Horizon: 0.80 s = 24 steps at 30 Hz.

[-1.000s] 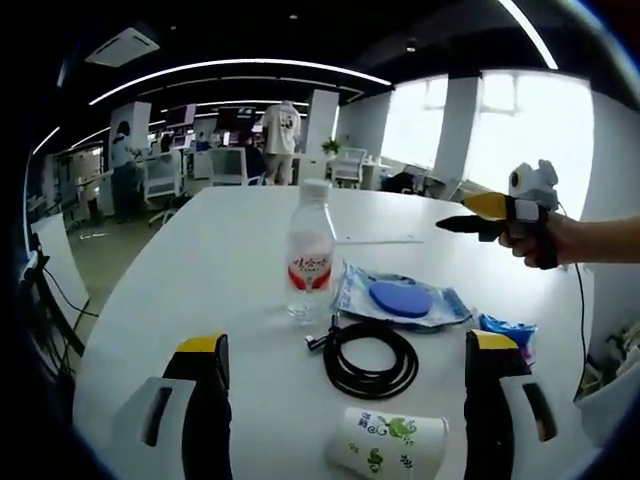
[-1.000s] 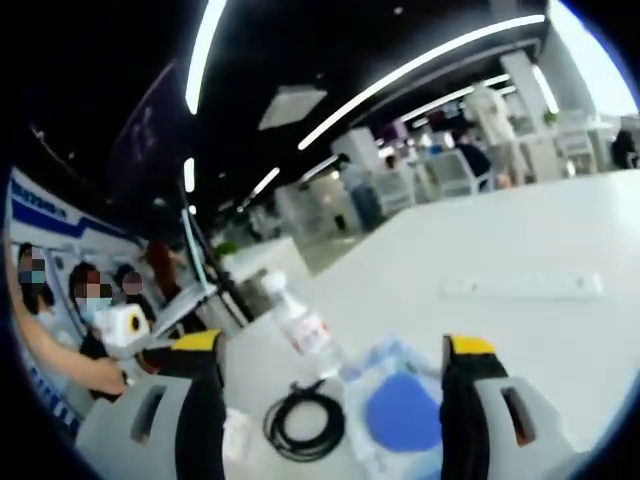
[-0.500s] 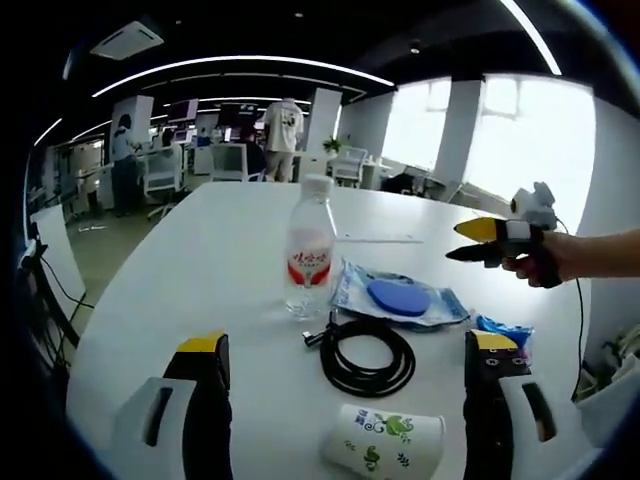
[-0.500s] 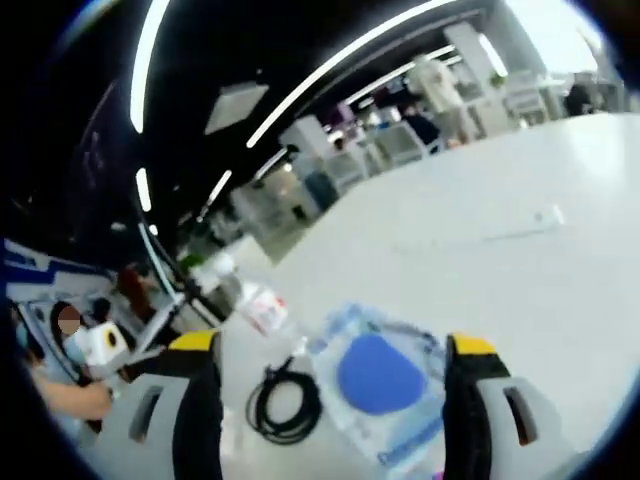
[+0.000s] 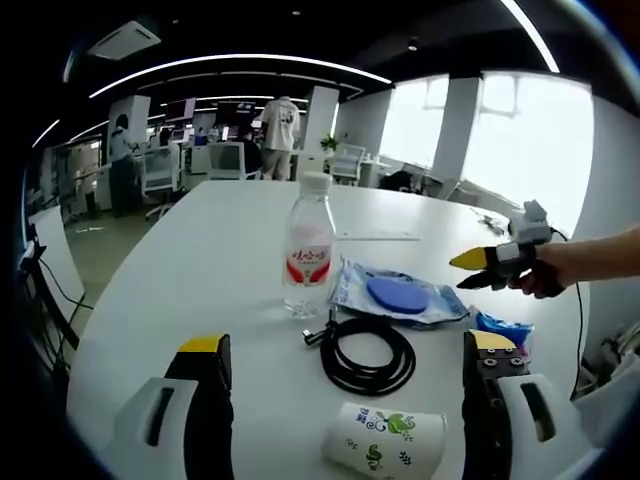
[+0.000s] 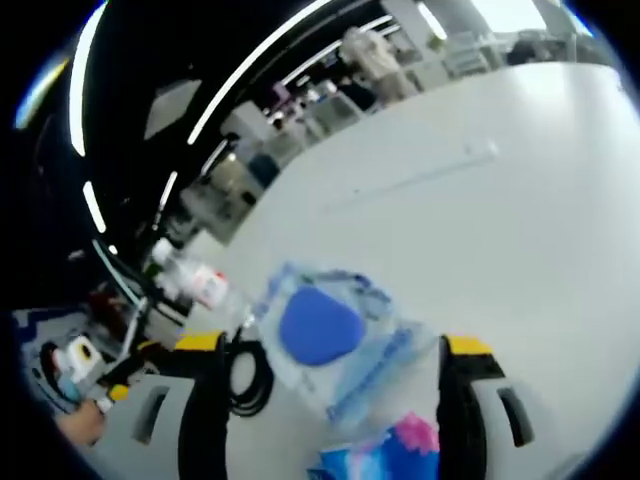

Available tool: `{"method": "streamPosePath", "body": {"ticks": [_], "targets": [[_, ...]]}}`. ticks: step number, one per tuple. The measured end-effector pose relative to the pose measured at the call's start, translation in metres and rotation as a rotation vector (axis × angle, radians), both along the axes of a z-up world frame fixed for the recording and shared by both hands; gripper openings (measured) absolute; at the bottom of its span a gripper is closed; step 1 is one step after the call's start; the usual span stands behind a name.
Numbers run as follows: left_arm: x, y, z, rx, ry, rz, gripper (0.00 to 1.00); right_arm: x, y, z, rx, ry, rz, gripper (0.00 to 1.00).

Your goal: Arrange the tabletop items into an orderly group along one side of the table until the central work area is clear of visible clutter.

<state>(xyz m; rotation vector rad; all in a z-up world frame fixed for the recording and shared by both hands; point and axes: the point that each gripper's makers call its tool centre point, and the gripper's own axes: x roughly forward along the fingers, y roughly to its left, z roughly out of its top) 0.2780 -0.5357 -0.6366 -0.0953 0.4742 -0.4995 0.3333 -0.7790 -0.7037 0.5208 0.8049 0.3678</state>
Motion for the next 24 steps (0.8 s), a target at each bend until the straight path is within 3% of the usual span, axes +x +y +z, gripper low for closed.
{"method": "streamPosePath", "body": {"ticks": [4, 11, 15, 18, 24], "targets": [[-0.001, -0.002, -0.001, 0.001, 0.003, -0.011, 0.95, -0.003, -0.001, -0.004, 0.018, 0.063, -0.023, 0.69], [-0.005, 0.000, -0.006, -0.034, 0.025, 0.013, 0.91, -0.008, 0.012, -0.004, -0.017, 0.073, -0.023, 0.65], [-0.007, 0.002, -0.008, -0.035, 0.032, 0.021, 0.91, -0.010, 0.016, -0.015, -0.187, 0.045, 0.077, 0.61], [-0.008, 0.002, -0.010, -0.038, 0.040, 0.025, 0.90, -0.007, 0.014, -0.024, -0.273, 0.026, 0.096, 0.54], [-0.008, 0.008, -0.011, -0.033, 0.042, 0.040, 0.89, 0.001, 0.001, -0.034, -0.343, 0.014, 0.083, 0.32]]}}
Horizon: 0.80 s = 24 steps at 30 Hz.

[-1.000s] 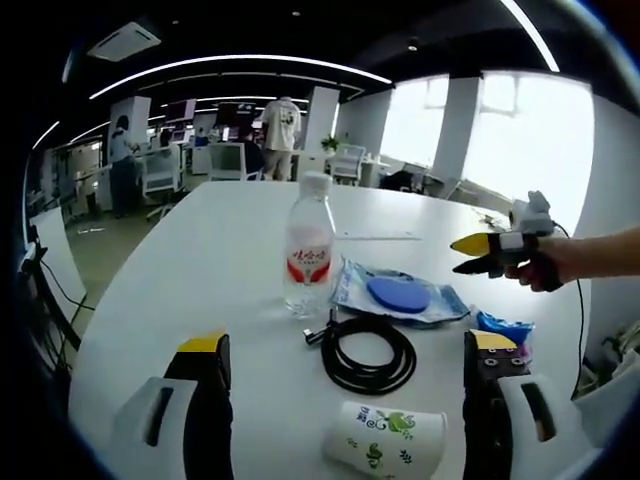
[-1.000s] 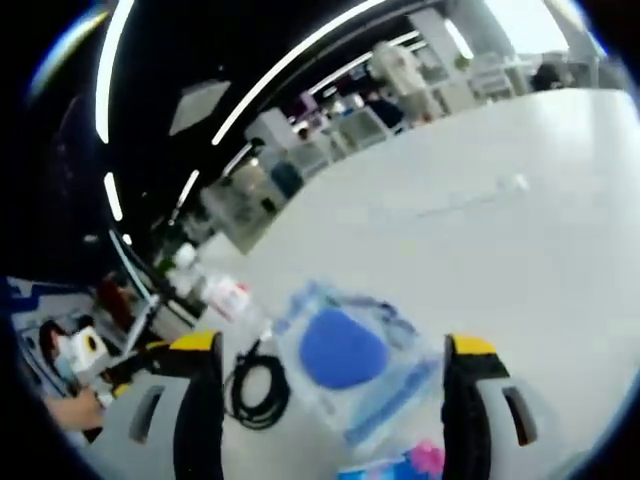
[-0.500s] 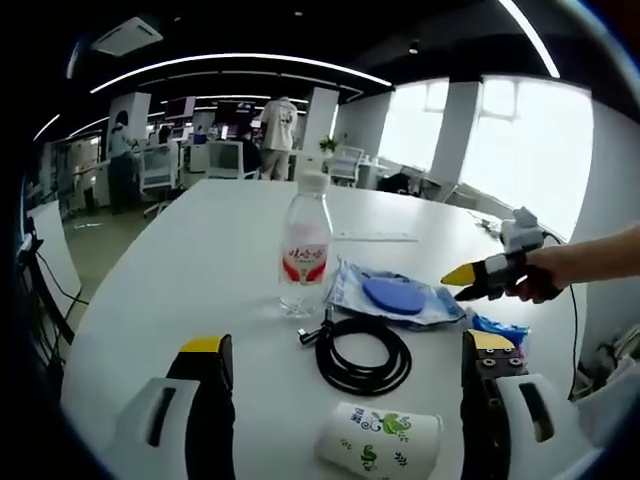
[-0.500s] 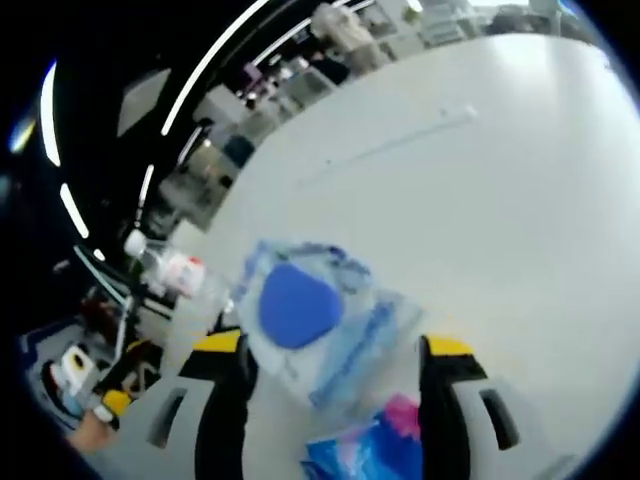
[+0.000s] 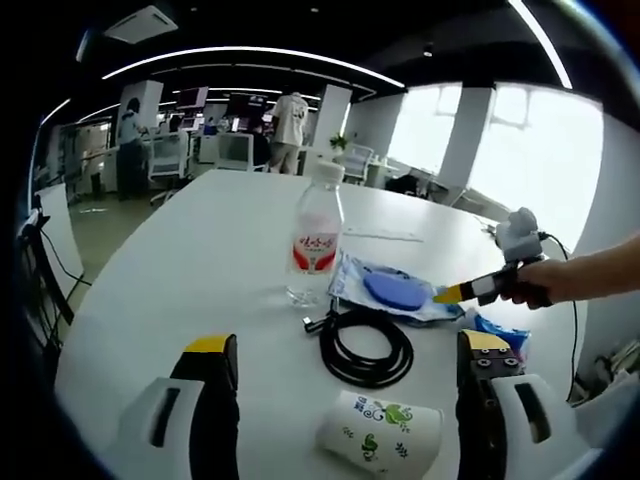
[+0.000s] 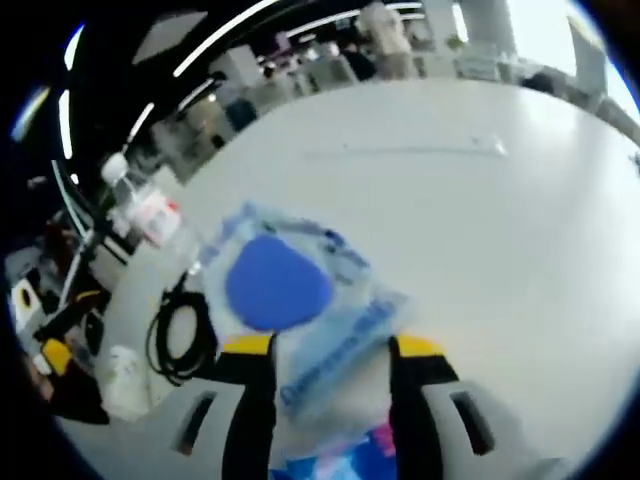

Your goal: Arrange the tabletop items into an orderly group along one side of the table until the central work area is clear of visible clutter.

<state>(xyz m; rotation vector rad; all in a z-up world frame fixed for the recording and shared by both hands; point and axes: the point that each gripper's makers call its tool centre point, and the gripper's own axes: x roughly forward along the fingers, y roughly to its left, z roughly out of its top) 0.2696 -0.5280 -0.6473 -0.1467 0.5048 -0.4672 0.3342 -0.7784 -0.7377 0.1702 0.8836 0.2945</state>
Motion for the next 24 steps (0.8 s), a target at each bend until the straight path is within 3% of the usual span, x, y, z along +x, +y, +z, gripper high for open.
{"method": "streamPosePath", "body": {"ticks": [2, 4, 5, 8, 11, 14, 24], "targets": [[0.000, 0.003, -0.001, 0.003, 0.005, 0.004, 0.88, 0.002, -0.005, -0.004, -0.031, -0.003, 0.018, 0.17], [0.000, 0.004, -0.002, 0.004, 0.007, 0.008, 0.88, 0.003, -0.005, -0.004, 0.000, -0.004, 0.013, 0.14], [0.000, 0.005, -0.002, 0.004, 0.007, 0.010, 0.88, 0.005, -0.007, -0.005, 0.018, 0.013, -0.031, 0.13], [0.001, 0.006, -0.004, 0.003, 0.012, 0.015, 0.88, 0.008, -0.008, -0.004, 0.020, 0.014, -0.029, 0.09], [0.001, 0.005, -0.003, 0.000, 0.012, 0.014, 0.88, 0.014, -0.009, 0.003, 0.082, 0.005, -0.101, 0.00], [0.001, 0.004, -0.003, 0.001, 0.012, 0.011, 0.87, 0.019, -0.014, 0.012, 0.056, -0.040, -0.081, 0.00], [0.001, -0.003, -0.005, -0.008, 0.017, 0.000, 0.86, 0.028, -0.019, 0.036, 0.078, -0.131, -0.096, 0.00]]}}
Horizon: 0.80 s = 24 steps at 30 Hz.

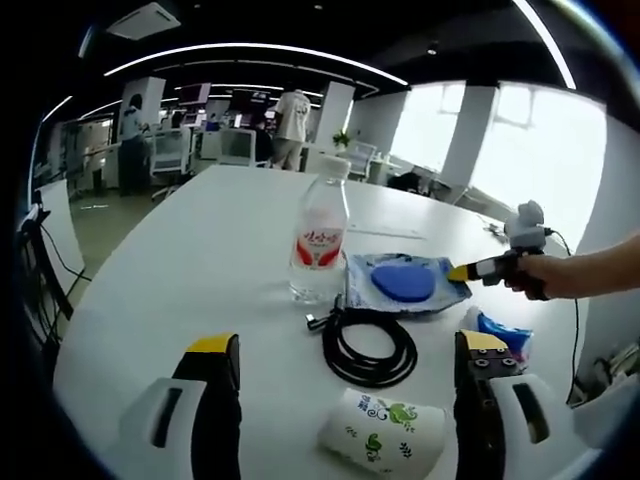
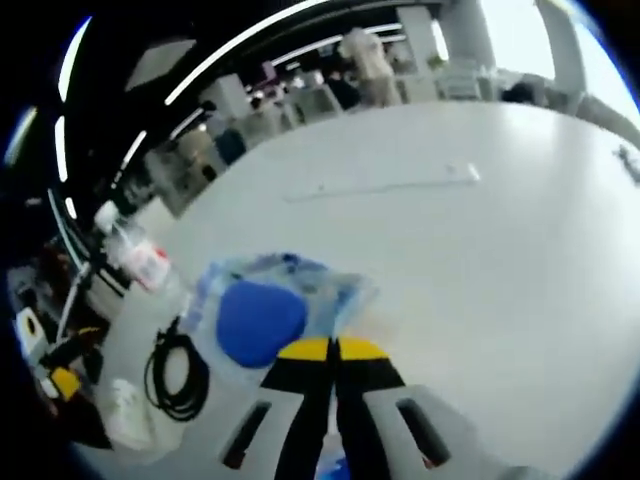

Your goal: Arrange the tabletop items into an orderly group along one side of the table until the central work area is clear of visible clutter.

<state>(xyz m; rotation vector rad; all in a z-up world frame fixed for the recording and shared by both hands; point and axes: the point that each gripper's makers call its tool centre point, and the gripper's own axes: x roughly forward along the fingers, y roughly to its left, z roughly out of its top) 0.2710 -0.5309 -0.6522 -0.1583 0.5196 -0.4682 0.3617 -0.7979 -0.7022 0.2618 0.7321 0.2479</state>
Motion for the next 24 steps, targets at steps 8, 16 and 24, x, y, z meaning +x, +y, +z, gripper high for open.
{"method": "streamPosePath", "body": {"ticks": [8, 16, 24], "targets": [[-0.002, -0.006, -0.001, -0.010, 0.004, -0.011, 0.86, 0.005, -0.002, 0.033, -0.032, -0.121, 0.028, 0.00], [0.001, -0.008, 0.004, -0.033, -0.009, -0.007, 0.85, 0.004, 0.004, 0.083, -0.096, -0.296, 0.112, 0.00], [0.001, -0.023, 0.008, -0.094, -0.011, -0.025, 0.86, -0.012, 0.008, 0.124, -0.112, -0.398, 0.155, 0.00]]}}
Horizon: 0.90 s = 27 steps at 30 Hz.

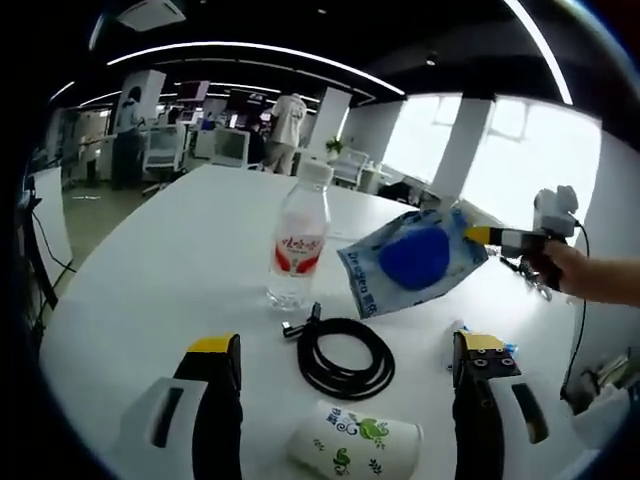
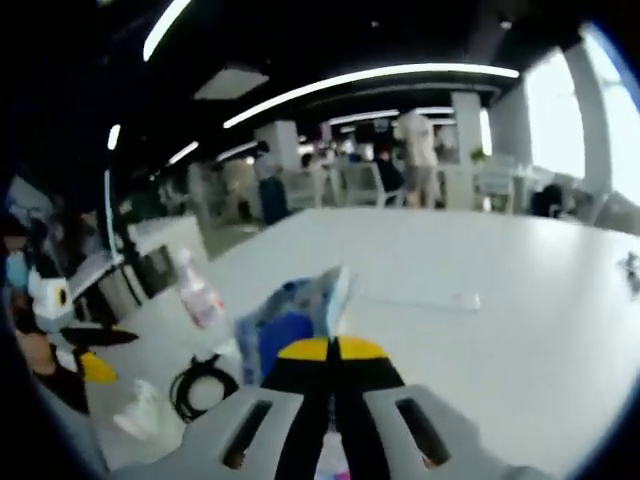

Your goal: Arrange the tabletop items into an orderly group along one side of the table until the central work area is clear of visible clutter.

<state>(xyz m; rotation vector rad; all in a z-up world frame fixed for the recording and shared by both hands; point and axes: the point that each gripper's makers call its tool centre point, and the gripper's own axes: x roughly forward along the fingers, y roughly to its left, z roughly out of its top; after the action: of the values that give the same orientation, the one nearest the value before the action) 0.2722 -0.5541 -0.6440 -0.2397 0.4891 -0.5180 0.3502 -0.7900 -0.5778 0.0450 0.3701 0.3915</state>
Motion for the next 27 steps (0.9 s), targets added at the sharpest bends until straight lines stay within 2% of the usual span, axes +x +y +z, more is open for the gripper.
{"method": "streamPosePath", "body": {"ticks": [2, 4, 7, 11, 21, 23, 27], "targets": [[0.001, -0.008, 0.001, -0.010, -0.005, -0.012, 0.86, -0.005, 0.002, 0.012, -0.003, -0.026, 0.013, 0.00], [0.003, -0.015, 0.001, -0.025, -0.003, -0.022, 0.86, -0.009, 0.003, 0.019, -0.042, -0.056, 0.035, 0.00], [0.006, -0.026, 0.004, -0.064, -0.002, -0.030, 0.86, -0.018, 0.009, 0.032, -0.042, -0.080, 0.061, 0.00], [0.008, -0.040, 0.005, -0.072, -0.009, -0.057, 0.86, -0.029, 0.017, 0.054, -0.040, -0.119, 0.098, 0.00], [0.010, -0.043, 0.009, -0.090, -0.013, -0.070, 0.86, -0.053, 0.034, 0.102, 0.022, -0.194, 0.144, 0.00], [0.010, -0.044, 0.008, -0.079, -0.014, -0.078, 0.86, -0.057, 0.037, 0.109, 0.032, -0.201, 0.151, 0.00], [0.009, -0.051, 0.015, -0.110, -0.027, -0.101, 0.85, -0.066, 0.045, 0.118, 0.034, -0.216, 0.175, 0.00]]}}
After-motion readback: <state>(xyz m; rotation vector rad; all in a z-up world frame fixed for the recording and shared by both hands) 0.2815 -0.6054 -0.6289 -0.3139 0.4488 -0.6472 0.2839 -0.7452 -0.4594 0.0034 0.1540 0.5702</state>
